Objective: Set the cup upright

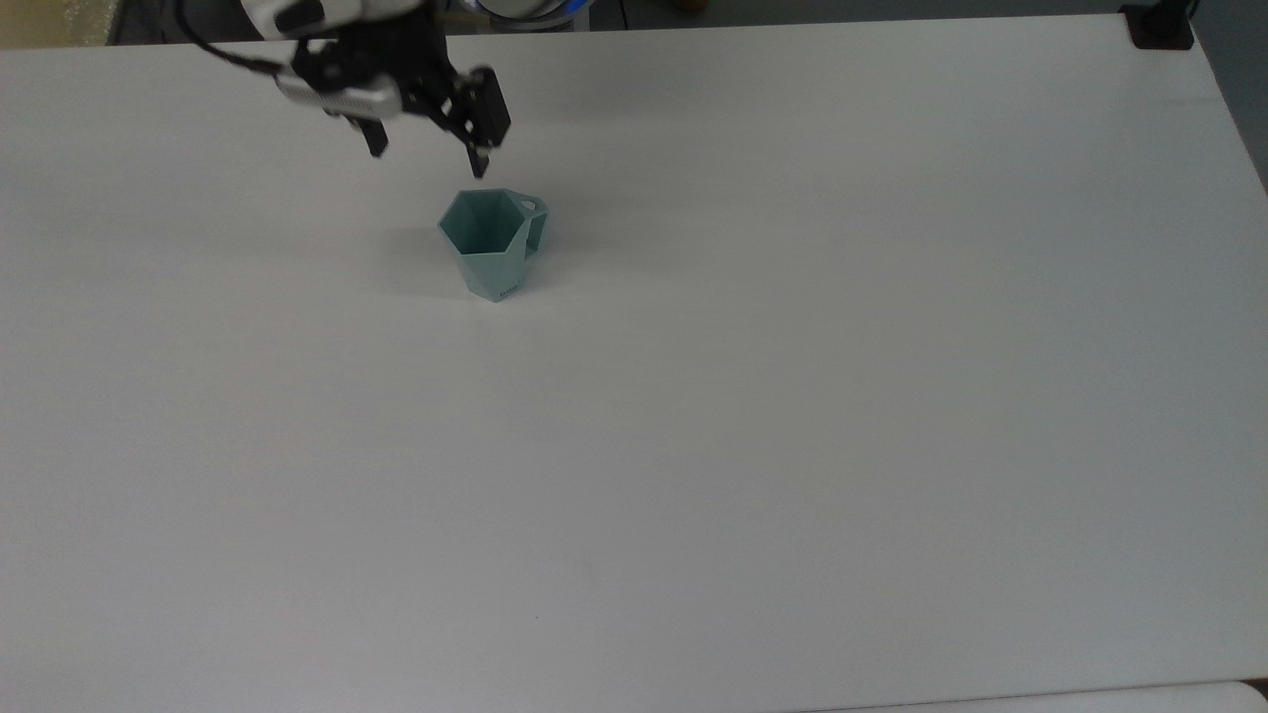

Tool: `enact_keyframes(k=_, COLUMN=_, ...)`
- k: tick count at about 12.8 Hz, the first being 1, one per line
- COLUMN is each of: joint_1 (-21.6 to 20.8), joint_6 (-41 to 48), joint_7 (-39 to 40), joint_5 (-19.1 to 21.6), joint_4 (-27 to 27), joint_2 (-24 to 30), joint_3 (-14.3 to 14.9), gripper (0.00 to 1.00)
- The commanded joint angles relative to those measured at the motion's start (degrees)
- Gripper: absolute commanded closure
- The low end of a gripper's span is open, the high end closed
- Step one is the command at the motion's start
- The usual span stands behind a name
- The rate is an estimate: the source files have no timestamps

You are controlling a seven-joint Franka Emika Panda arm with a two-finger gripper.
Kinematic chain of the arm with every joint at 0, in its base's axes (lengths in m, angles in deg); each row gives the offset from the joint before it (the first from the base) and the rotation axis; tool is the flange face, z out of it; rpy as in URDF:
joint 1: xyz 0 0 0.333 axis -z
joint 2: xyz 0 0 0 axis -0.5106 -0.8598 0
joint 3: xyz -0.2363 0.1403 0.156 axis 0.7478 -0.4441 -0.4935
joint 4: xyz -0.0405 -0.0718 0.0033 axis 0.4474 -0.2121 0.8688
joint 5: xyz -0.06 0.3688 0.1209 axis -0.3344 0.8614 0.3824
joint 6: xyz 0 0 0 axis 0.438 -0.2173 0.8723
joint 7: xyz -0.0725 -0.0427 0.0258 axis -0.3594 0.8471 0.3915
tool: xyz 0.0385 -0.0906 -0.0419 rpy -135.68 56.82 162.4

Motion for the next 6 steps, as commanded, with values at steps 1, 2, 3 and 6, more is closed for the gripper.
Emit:
enact_keyframes(k=1, joint_1=0.6, joint_6=7.0, joint_7=3.0, joint_5=0.8, joint_4=-7.9, joint_2=0.0, joint_3=0.7, gripper=0.0)
enact_keyframes(k=2, joint_1=1.3, joint_6=9.2, joint_7=5.4, joint_5=0.2, joint_4=-8.4, joint_2=0.9, joint_3=0.8, gripper=0.0)
enact_keyframes(k=3, joint_1=2.1, joint_6=12.1, joint_7=9.4, joint_5=-0.1, joint_4=-9.2, joint_2=1.3, joint_3=0.8, gripper=0.0)
enact_keyframes(k=6, joint_1=4.8, joint_6=21.8, joint_7=20.4, joint_5=-0.7, joint_4=-13.4, joint_2=1.3, joint_3=1.1, gripper=0.0)
